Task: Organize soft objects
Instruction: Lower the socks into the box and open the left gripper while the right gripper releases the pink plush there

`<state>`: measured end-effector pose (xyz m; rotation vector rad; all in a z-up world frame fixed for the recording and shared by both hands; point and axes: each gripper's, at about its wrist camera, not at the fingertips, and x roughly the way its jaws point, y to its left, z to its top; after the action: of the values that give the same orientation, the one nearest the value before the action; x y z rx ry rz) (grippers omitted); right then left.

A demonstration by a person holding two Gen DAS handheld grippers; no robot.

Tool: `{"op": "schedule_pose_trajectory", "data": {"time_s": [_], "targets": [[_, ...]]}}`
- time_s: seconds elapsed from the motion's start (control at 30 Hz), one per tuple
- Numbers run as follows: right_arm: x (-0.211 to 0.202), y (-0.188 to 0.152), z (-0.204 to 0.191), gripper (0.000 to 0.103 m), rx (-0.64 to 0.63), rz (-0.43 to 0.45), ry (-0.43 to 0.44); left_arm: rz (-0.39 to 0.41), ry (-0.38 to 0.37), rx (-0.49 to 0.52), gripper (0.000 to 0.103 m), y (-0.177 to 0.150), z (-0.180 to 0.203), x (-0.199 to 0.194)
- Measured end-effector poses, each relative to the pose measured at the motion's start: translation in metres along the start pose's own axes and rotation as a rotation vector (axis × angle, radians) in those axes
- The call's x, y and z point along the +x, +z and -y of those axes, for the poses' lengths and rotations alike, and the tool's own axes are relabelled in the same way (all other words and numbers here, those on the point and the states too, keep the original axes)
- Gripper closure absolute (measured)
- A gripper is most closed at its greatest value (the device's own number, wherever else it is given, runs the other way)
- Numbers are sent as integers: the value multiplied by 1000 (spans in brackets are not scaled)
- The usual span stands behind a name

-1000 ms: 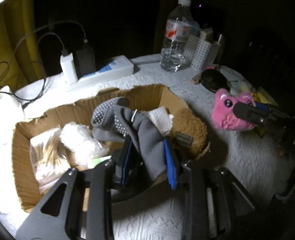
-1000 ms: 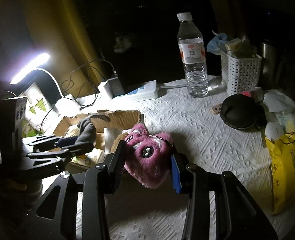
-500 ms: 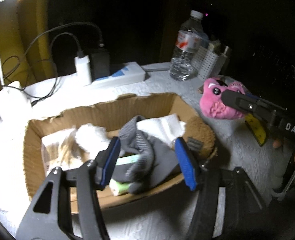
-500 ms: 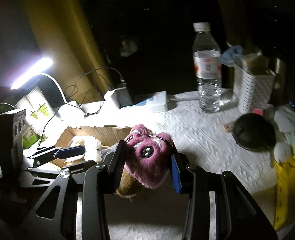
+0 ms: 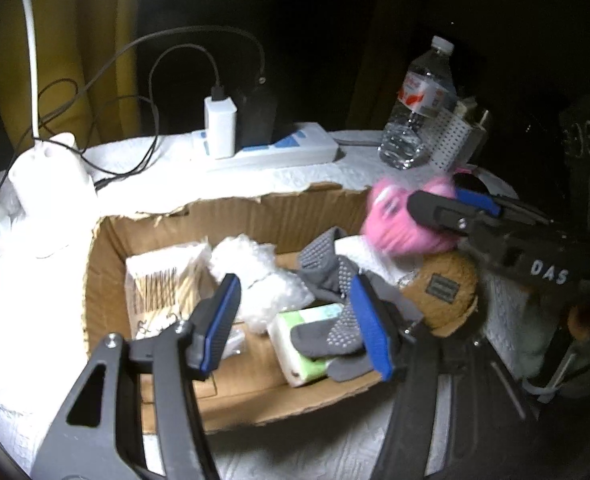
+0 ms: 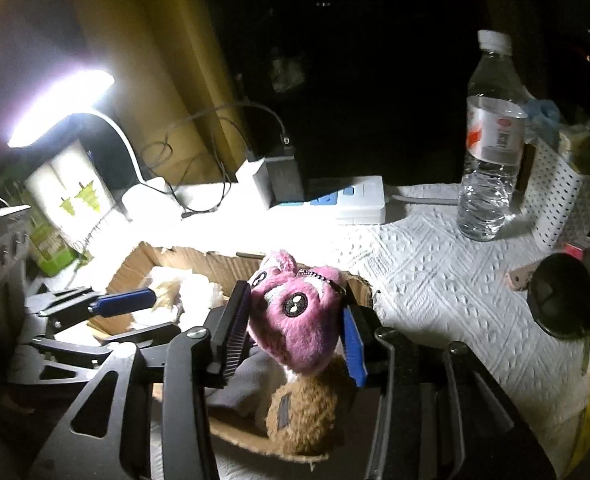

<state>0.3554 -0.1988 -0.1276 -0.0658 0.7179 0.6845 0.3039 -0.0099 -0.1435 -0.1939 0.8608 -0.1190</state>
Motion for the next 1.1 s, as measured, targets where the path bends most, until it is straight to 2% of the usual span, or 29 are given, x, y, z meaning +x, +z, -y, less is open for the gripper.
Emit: {"op": "schedule_pose_trajectory", "data": {"time_s": [0.07, 0.13, 0.3, 0.57, 1.1], "targets": [[4, -1, -2, 34, -16, 6, -36, -4, -1, -2, 44, 0, -1, 2], [5, -1, -2, 28, -20, 15, -55, -6, -2, -4, 44, 0, -1, 4], [13, -1, 11, 28, 12, 0, -106, -10, -2, -5, 44, 1, -1, 5], [38, -20, 36, 28, 81, -81, -203, -17, 9, -7, 44, 1, -2, 7], [2, -19, 16, 28, 59, -27, -171, 16, 23, 3, 44, -1, 5, -14]]}}
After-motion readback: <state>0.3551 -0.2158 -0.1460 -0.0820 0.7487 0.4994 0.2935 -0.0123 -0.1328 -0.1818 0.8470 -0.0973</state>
